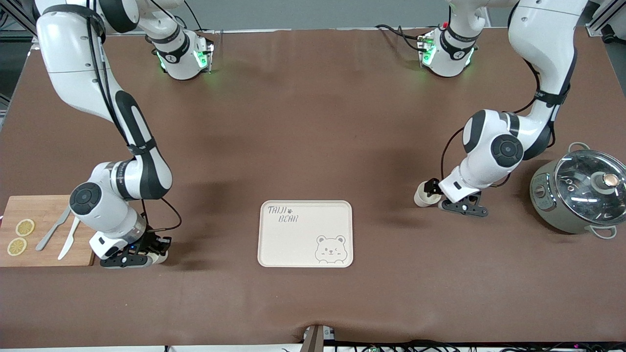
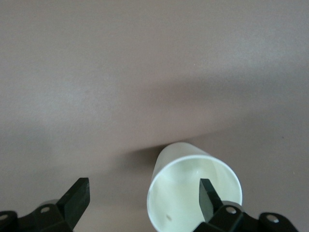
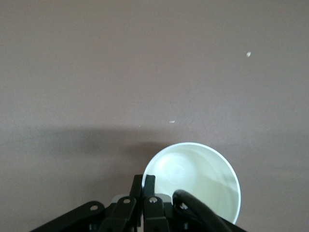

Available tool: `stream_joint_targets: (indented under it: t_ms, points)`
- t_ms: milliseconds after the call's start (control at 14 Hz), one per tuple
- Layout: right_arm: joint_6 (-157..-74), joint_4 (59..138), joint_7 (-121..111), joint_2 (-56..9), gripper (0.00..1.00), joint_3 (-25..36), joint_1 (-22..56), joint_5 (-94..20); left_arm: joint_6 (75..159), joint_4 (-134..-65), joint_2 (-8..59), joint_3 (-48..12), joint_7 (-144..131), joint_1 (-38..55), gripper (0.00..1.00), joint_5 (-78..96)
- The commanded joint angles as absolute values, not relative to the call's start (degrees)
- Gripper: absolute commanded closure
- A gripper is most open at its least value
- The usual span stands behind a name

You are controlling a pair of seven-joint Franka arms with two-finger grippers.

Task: Place white IKEA cup upright on tray with both arms
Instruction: 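Lift both white cups and carry them over the bear tray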

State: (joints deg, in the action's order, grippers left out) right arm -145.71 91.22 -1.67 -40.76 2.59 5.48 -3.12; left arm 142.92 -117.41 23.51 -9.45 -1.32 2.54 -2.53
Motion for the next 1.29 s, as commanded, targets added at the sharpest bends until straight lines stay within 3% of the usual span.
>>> stream_joint_targets:
  t_ms: [0, 214, 286, 357, 1071, 1214]
  points:
    - [-145.55, 90.62, -3.25, -40.69, 1.00, 2.46, 5.10, -2.90, 145.10, -115.67, 26.62, -9.49, -1.76, 2.81, 0.00, -3.60]
    - [-145.29, 88.43, -2.99, -40.43, 1.00, 2.46, 5.53, -2.99, 145.28, -114.61, 29.26, -9.49, -2.02, 3.25, 0.00, -3.52]
    - [-144.76, 87.37, -2.90, -40.34, 1.00, 2.46, 5.89, -2.99, 145.54, -114.44, 29.79, -9.58, -3.24, 3.25, 0.56, -3.43]
    - [-144.67, 86.93, -2.73, -40.25, 1.00, 2.46, 6.06, -3.16, 145.55, -114.61, 29.79, -9.49, -3.60, 3.43, 1.00, -3.60]
    - [-134.12, 79.28, 12.72, -40.69, 1.00, 2.55, 13.79, -2.90, 145.02, -112.95, 28.83, -9.49, -3.60, 3.69, 1.00, -5.54]
    - [-134.12, 78.49, 17.03, -41.04, 1.00, 2.72, 16.34, -2.55, 138.91, -108.31, 28.57, -9.49, -4.13, 5.18, 1.00, -5.54]
